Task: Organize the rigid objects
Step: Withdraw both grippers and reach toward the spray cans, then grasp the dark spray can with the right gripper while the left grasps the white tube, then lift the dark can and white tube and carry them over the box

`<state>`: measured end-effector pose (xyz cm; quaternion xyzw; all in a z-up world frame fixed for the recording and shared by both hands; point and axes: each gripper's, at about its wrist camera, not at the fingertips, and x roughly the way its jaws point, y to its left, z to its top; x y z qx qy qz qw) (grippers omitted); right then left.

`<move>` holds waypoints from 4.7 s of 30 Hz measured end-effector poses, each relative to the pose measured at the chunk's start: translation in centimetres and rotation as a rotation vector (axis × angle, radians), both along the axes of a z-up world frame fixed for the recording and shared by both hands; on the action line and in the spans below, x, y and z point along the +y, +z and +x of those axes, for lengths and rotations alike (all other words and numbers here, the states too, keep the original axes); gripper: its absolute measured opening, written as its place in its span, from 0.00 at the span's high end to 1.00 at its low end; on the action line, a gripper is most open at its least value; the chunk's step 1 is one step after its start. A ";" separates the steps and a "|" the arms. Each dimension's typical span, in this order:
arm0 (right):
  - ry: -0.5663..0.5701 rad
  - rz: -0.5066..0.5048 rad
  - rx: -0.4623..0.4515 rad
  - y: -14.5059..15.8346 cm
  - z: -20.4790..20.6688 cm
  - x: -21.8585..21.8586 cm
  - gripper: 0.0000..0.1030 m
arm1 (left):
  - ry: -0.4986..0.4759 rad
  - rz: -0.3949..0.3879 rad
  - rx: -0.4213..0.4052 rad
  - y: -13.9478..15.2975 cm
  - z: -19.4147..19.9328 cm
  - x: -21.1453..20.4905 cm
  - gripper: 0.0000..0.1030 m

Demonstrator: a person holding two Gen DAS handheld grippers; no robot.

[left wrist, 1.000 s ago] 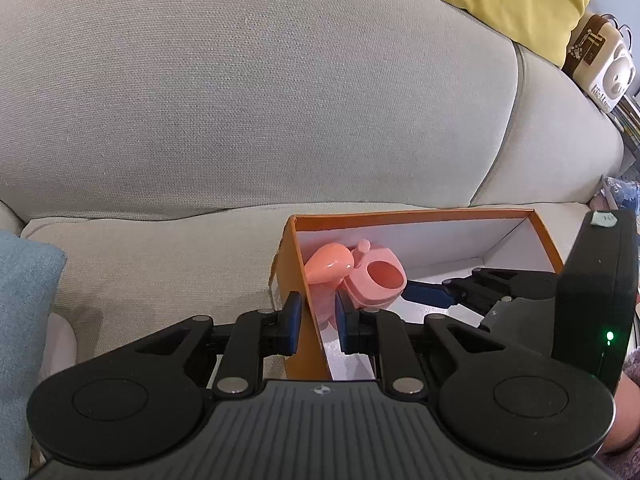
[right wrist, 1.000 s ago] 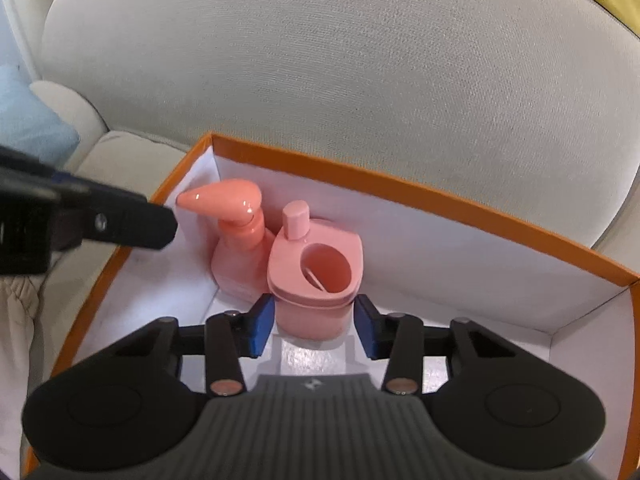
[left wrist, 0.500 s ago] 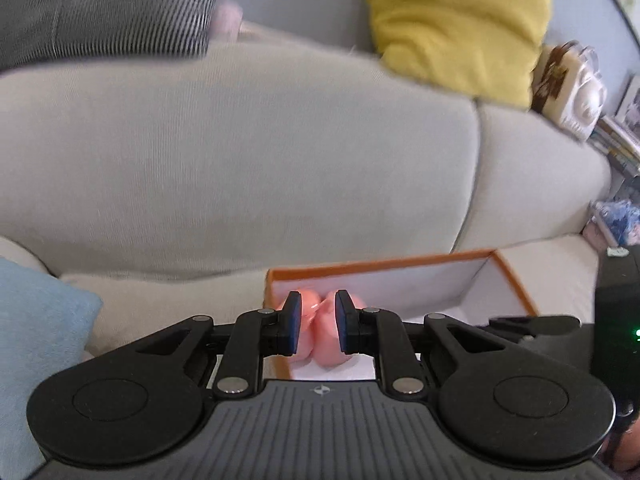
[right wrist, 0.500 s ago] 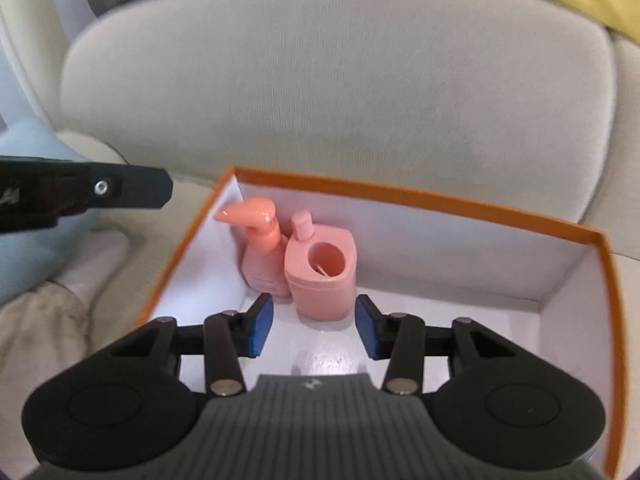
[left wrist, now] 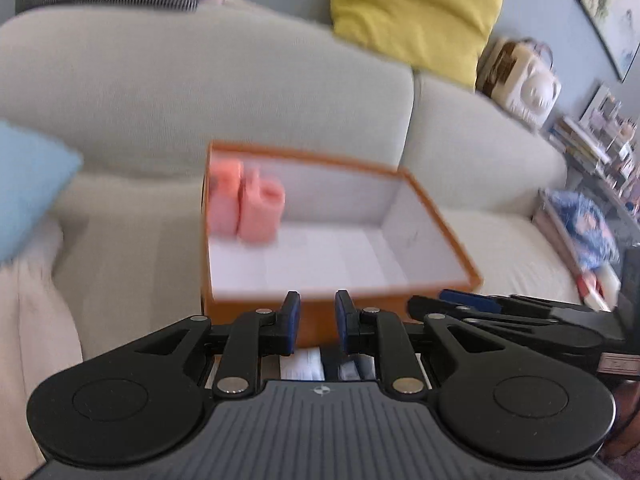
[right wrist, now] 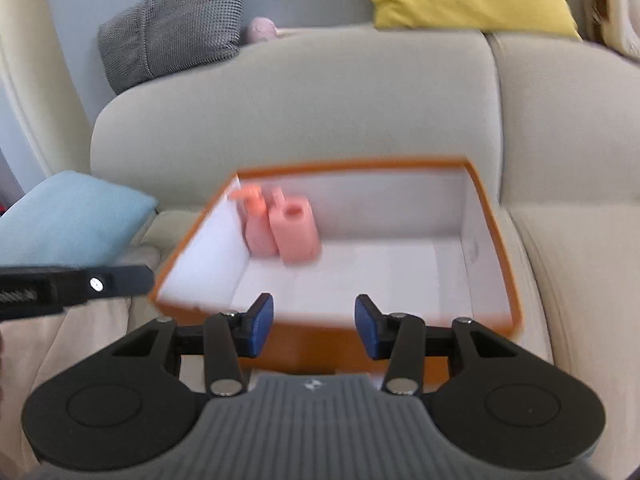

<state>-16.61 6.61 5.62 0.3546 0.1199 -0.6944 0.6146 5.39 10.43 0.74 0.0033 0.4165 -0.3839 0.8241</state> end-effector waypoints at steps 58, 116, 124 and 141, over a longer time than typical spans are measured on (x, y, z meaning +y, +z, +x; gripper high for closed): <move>-0.127 -0.011 0.259 -3.9 5.6 1.8 0.63 | -0.025 0.206 0.207 -10.7 -1.3 -2.6 0.68; -0.154 -0.102 0.120 -3.3 3.9 1.9 0.64 | -0.088 0.066 -0.040 -0.2 -4.6 -1.5 0.87; -0.132 -0.184 0.075 0.9 2.4 2.1 0.64 | -0.078 -0.007 -0.114 4.9 -2.9 -1.5 0.87; -0.055 -0.109 0.052 -1.0 -5.2 -11.2 0.64 | -0.121 0.174 -0.173 0.4 8.9 -8.3 0.87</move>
